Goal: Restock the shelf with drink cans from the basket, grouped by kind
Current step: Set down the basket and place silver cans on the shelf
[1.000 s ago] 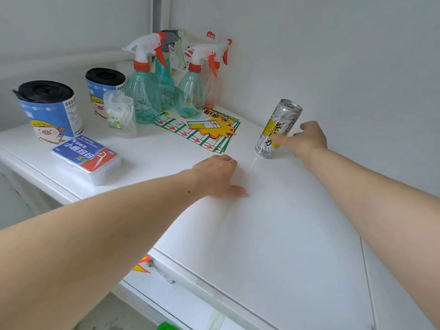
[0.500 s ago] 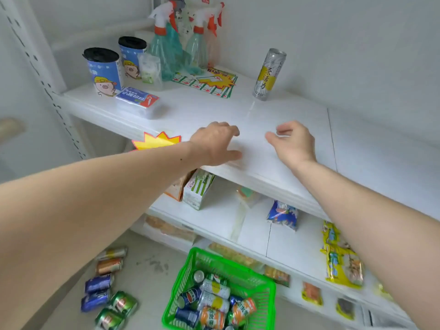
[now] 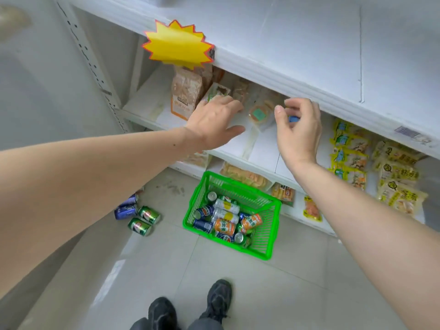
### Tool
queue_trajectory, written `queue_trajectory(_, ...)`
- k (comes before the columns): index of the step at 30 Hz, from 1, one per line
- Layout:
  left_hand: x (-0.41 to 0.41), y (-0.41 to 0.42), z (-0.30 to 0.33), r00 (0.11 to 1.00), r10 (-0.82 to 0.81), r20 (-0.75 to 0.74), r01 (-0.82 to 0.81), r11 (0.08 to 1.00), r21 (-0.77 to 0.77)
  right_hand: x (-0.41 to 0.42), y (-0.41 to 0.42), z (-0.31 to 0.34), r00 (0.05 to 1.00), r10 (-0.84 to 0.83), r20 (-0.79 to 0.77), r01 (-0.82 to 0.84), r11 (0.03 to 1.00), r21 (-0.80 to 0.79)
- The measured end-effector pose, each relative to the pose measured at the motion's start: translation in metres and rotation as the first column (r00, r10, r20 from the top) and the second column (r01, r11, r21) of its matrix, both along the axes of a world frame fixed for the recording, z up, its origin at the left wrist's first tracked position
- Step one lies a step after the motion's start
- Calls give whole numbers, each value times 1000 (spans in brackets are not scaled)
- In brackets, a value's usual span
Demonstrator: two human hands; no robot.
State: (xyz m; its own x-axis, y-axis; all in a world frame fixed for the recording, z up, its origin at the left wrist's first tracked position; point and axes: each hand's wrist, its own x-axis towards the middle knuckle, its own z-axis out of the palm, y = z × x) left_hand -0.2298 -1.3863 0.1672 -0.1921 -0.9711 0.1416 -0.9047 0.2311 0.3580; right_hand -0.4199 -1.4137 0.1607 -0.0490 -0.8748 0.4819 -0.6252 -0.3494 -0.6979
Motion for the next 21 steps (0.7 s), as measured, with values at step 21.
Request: queue_trajectory(21,-92,17,-362,925,380,-17,-298,751,589,-101,-13,-388,895,304,-327,1,731,682)
